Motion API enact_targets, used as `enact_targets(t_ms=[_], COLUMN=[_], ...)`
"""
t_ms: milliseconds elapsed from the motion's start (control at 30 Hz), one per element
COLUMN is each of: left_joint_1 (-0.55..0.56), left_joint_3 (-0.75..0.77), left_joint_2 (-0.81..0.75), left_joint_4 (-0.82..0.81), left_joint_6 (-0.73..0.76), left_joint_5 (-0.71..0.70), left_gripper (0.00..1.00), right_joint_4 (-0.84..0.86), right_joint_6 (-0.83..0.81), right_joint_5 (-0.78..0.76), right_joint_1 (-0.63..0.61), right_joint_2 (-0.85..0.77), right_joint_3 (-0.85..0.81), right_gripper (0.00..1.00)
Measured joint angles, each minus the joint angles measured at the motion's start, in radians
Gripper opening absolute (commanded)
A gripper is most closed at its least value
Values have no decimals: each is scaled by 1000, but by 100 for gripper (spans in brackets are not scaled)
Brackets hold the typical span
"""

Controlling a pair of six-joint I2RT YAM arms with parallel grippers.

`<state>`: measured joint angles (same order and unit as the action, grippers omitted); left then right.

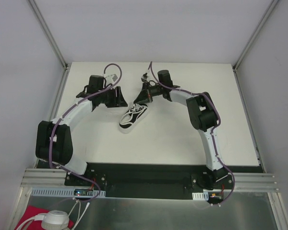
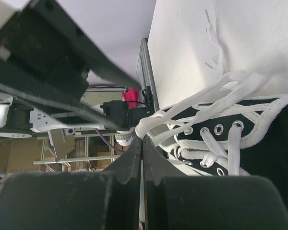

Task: Tie the shoes
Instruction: Tie the shoelace on the shoe.

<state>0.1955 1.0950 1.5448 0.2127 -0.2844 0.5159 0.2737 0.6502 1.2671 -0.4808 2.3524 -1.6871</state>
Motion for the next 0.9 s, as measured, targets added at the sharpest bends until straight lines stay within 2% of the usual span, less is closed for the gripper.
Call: enact_targets(t_ms=[167,400,700,900], left_joint_1=[75,145,166,166], left_joint_3=[-43,-29,17,40], left_joint_2=[-24,6,53,79], left_joint_4=[-71,-109,-111,-109], left_joint_6=[-10,-13,-3,13], left_joint_5=[53,36,-42,-75], left_gripper=[39,39,39,35], right_joint_4=[4,7,7,7], right_joint_6=[13,23,27,31], right_joint_5=[-11,-22,-23,-23], right_joint_1=[0,0,0,0], right_joint_2=[0,0,0,0], right_joint_3=[0,0,0,0], right_gripper=[1,1,1,1])
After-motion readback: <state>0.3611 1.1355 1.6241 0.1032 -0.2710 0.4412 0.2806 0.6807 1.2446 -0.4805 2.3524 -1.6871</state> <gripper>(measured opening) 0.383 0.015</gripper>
